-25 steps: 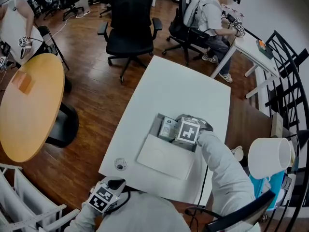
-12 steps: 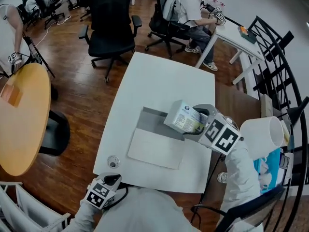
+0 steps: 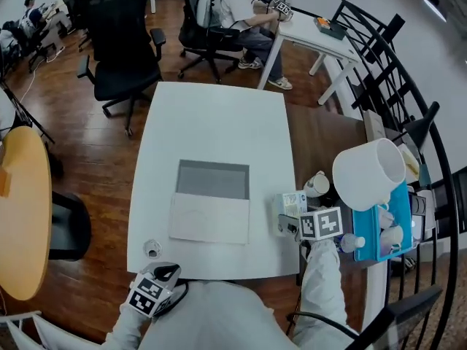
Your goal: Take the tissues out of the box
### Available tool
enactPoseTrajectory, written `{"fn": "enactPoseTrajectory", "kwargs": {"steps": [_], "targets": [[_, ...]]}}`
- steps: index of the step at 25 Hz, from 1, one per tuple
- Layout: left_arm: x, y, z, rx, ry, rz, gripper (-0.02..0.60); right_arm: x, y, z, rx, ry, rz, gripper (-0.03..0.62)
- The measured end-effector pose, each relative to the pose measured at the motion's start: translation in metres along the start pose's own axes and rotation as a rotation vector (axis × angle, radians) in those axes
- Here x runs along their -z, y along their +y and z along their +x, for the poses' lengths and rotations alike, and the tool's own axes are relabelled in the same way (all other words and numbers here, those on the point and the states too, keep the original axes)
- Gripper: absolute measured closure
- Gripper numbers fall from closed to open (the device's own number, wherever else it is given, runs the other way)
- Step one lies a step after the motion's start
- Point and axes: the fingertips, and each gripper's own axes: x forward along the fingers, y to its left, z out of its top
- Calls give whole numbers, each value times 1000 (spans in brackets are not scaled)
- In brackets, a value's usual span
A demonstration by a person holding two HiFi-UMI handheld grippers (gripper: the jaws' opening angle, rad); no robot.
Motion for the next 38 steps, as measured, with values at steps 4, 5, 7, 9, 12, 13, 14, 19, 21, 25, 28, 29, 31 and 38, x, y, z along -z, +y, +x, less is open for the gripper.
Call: {"fn": "enactPoseTrajectory", "kwargs": {"steps": [4,5,7,9,12,13,14,19,21,25,28,29,31,38], "targets": [[2,-2,3,10,12,8,568,24,-3,31,43,79,76,177],[3,-2,2,10,12,5,568,26,-3,37,58,93,68,177],[7,-1,0,10,12,-8,568,26,0,46,84,104,53,177],[10,1,0,14,12,-21,568,23,1,49,105,106,42,177],[12,5,-3,12,10,-24,568,19,1,46,115,78,25,168],[12,6,-5,7,8,-23,568,14,2,40,115,34,26,166],[12,8,-7,1,6,-22,568,5,4,30,110,-37,30,166],[9,18,-15,-27,-5,-18,568,-61,44,-89,-100,-486,36,108],[10,19,-15,-24,-7,-15,568,-76,59,-150,-246,-694,68,114],[7,14,-8,-9,8,11,568,-68,47,-216,-466,-981,276,307],[1,6,0,5,17,39,569,-28,31,-193,-504,-945,440,582],[0,5,2,8,19,45,568,-13,32,-182,-519,-917,479,592],[-3,2,5,16,23,53,568,7,41,-166,-567,-875,538,592],[-7,-6,6,10,30,76,568,20,57,-138,-571,-747,513,592]]}}
